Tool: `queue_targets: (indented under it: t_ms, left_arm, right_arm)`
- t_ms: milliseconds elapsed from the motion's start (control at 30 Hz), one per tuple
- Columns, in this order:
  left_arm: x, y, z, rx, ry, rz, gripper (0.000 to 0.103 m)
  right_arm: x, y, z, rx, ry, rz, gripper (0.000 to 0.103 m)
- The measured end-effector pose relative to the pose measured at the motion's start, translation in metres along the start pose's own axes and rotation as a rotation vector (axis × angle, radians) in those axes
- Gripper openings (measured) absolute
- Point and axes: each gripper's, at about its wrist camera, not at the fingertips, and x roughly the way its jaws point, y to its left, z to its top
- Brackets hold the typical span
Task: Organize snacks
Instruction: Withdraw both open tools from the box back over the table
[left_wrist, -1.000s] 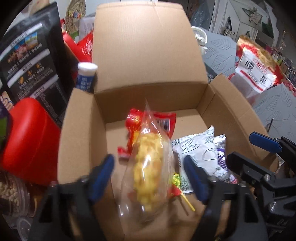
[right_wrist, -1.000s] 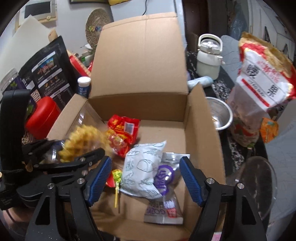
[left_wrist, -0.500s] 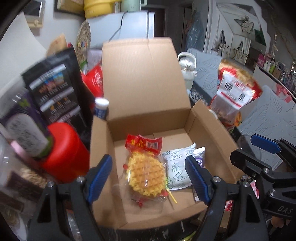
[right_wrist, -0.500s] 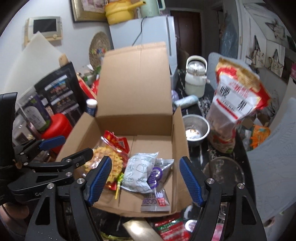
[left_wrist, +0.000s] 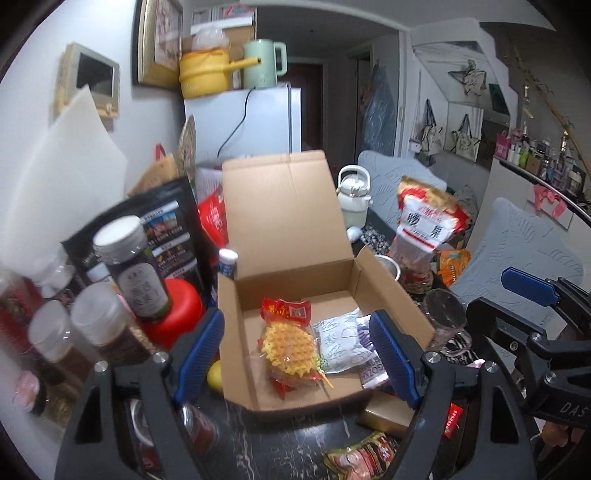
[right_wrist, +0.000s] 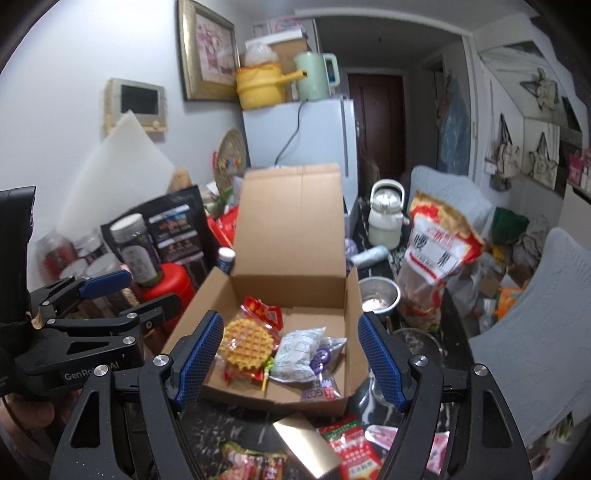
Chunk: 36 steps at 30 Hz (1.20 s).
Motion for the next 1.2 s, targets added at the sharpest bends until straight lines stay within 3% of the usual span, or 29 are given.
queue_targets:
  t_ms: [133, 200, 233, 267, 600, 800, 1100, 1200]
  left_arm:
    - [-0.027, -0.005, -0.005, 0.011, -0.036, -0.010, 0.082]
    - [-0.042, -0.008, -0.009, 0.018, -0.052, -0.021, 0.091]
    - [-0.046, -0.009, -0.010, 0.019, -0.058, -0.024, 0.101]
    - [-0.053, -0.010, -0.013, 0.022, -0.071, -0.028, 0.103]
    - [-0.089, -0.017, -0.039, 0.047, -0.085, -0.029, 0.103]
    - [-0.098, -0.033, -0.064, 0.145, -0.098, 0.031, 0.103]
    - [-0.092, -0.045, -0.098, 0.144, -0.047, -0.068, 0.103]
    - [-0.087, -0.049, -0.107, 0.152, -0.033, -0.071, 0.103]
  right_arm:
    - [-0.029, 0.007, -0.005, -0.014, -0.039, 0.001, 0.080]
    - [-0.044, 0.011, -0.009, -0.020, -0.058, -0.001, 0.080]
    - [-0.050, 0.012, -0.010, -0.023, -0.066, -0.002, 0.080]
    - [-0.056, 0.014, -0.012, -0.024, -0.075, -0.002, 0.082]
    - [-0.105, 0.033, -0.038, -0.058, -0.123, 0.013, 0.089]
    - [-0.119, 0.037, -0.061, -0.059, -0.120, 0.002, 0.089]
    - [-0.114, 0.028, -0.097, 0.000, -0.062, -0.003, 0.090]
    - [-0.113, 0.021, -0.110, 0.029, -0.047, -0.008, 0.090]
